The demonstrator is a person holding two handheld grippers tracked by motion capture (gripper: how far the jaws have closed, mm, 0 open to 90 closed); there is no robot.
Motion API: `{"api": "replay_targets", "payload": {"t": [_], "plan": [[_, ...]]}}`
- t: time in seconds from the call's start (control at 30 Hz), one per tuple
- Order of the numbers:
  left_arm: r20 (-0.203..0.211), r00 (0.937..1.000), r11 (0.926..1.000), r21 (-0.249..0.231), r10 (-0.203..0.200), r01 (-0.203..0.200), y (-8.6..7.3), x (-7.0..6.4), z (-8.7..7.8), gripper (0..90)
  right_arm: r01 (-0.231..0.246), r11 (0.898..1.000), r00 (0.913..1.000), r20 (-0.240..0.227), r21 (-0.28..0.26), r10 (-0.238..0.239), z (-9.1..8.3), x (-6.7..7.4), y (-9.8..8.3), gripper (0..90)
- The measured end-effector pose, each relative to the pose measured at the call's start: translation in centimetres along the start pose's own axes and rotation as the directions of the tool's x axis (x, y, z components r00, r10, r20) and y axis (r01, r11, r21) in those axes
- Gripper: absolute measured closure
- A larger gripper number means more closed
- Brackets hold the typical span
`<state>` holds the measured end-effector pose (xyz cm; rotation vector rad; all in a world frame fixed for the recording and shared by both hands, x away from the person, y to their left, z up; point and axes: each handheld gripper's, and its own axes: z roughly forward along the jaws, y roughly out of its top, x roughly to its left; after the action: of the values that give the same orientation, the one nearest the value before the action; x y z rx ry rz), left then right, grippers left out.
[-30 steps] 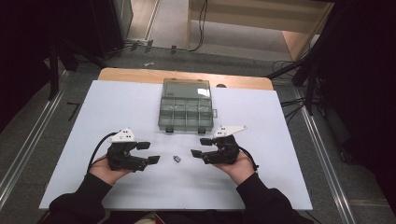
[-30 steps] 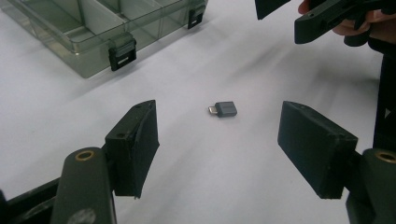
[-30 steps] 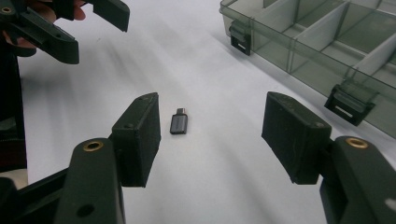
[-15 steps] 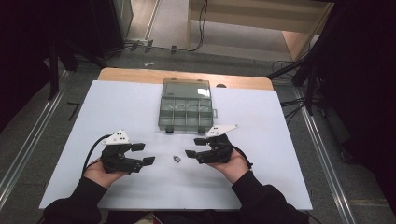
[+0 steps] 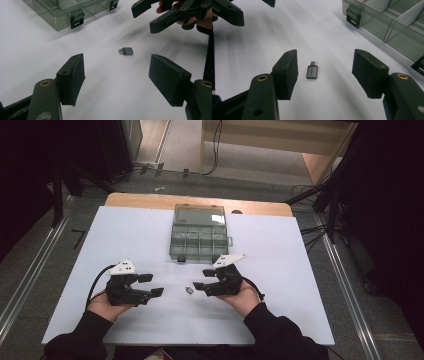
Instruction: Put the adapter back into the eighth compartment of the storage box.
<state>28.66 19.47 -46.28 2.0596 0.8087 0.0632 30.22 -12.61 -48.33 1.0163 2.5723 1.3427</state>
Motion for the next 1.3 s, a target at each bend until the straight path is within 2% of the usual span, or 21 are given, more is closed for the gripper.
{"api": "replay_targets", "payload": {"t": [0.17, 0.9, 1.1, 1.3], "plan": [[-0.006, 0.9999, 0.9999, 0.004, 0.013, -0.013, 0.0, 0.0, 0.0, 30.0, 0.003, 1.0, 1.0, 0.004, 0.019, -0.003, 0.6, 0.2, -0.1, 36.4], [-0.001, 0.9999, 0.9998, 0.013, 0.014, -0.014, 0.0, 0.3, 0.2, 30.0, 0.034, 0.994, 0.9992, 0.018, 0.104, -0.036, 3.2, 1.0, -0.3, 38.7], [-0.003, 0.9999, 0.9998, 0.014, 0.016, -0.016, 0.0, 0.3, 0.3, 30.0, 0.033, 0.992, 0.9994, 0.007, 0.124, -0.034, 4.1, 1.4, -0.2, 43.9], [-0.005, 0.9998, 0.9997, 0.017, 0.02, -0.02, -0.1, 0.2, 0.3, 30.0, 0.071, 0.987, 0.9966, 0.032, 0.144, -0.076, 4.6, 2.0, -0.2, 50.3]]}}
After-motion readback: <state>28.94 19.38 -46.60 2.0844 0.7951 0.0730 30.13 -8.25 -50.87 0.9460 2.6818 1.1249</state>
